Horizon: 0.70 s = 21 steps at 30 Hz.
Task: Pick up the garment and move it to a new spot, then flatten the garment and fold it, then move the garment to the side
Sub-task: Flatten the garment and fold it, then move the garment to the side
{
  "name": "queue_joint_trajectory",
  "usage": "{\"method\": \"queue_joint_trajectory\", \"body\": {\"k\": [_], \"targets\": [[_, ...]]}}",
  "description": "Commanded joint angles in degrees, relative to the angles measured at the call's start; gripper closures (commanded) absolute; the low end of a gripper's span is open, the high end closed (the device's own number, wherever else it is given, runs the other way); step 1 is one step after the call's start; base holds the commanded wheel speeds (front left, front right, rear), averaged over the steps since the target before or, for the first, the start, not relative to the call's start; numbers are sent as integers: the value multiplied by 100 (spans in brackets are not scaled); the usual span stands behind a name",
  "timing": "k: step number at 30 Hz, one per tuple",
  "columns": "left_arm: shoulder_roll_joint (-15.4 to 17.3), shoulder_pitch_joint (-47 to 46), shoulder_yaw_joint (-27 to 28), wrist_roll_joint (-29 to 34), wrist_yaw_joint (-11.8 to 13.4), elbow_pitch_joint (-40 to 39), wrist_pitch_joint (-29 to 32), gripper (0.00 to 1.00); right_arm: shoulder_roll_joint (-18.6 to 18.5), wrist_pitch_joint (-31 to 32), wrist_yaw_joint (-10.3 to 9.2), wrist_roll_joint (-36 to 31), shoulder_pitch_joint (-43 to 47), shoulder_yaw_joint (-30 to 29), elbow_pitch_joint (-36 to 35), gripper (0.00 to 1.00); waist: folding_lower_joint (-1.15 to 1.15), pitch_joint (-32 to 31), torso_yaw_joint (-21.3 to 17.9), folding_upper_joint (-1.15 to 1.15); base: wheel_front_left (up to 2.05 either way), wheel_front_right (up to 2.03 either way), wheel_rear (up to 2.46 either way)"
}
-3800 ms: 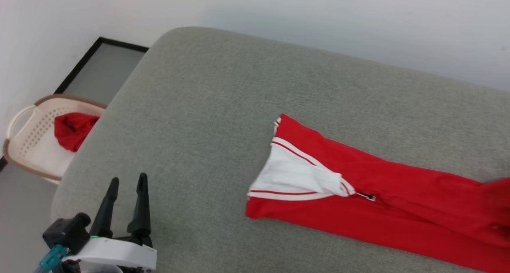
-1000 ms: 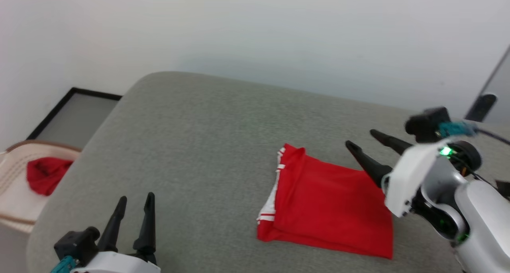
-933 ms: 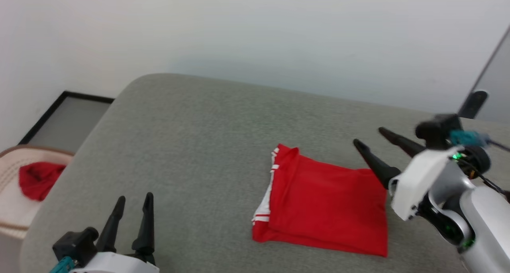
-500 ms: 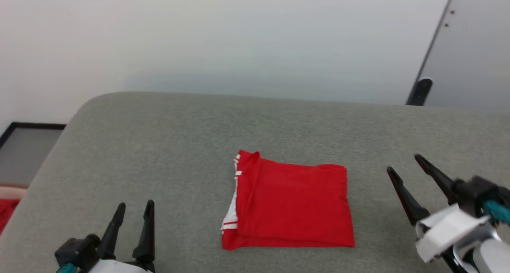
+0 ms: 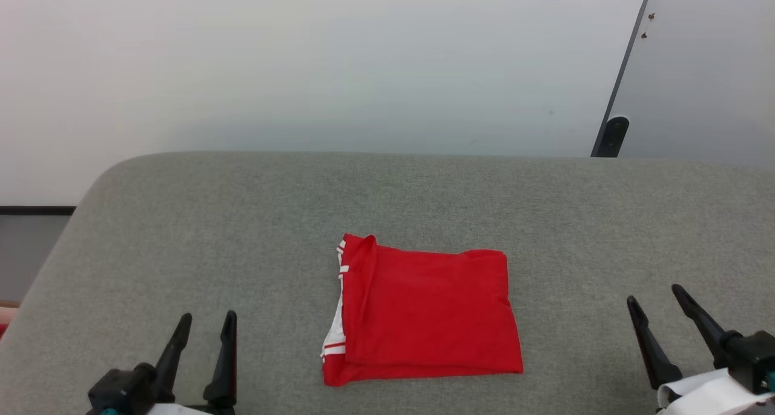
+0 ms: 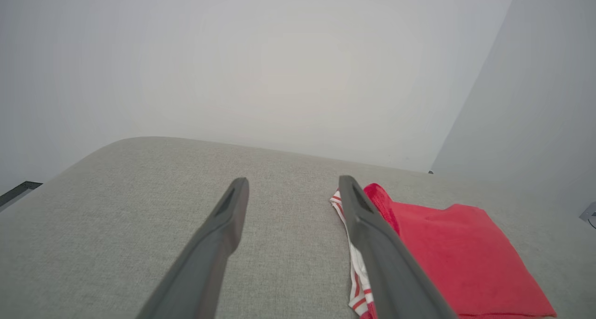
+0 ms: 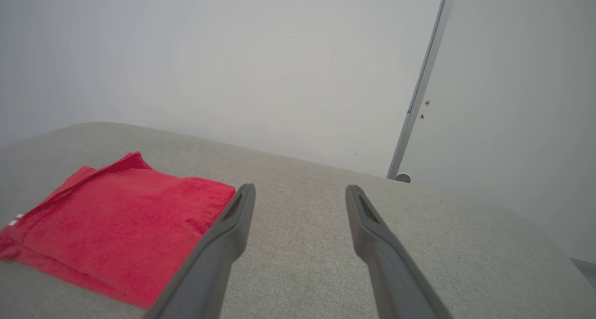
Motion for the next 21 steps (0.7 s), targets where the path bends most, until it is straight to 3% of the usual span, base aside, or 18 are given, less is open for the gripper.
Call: {"method": "queue_joint_trajectory", "body": {"k": [1,10,21], "targets": [[-4,82,26,20,-17,-20,0,0,54,-30,-7,-33,94,-99,-73,0,0,-4,10,0,0,0,0],[-12,113,84,111,-17,-78,0,0,328,-30,-7,-259,554,-565,-429,0,0,-10,38,0,0,0,0],[-32,56,105,171,-17,-149,-1,0,349,-32,-7,-313,628,-532,-422,0,0,-11,171,0,0,0,0]]}}
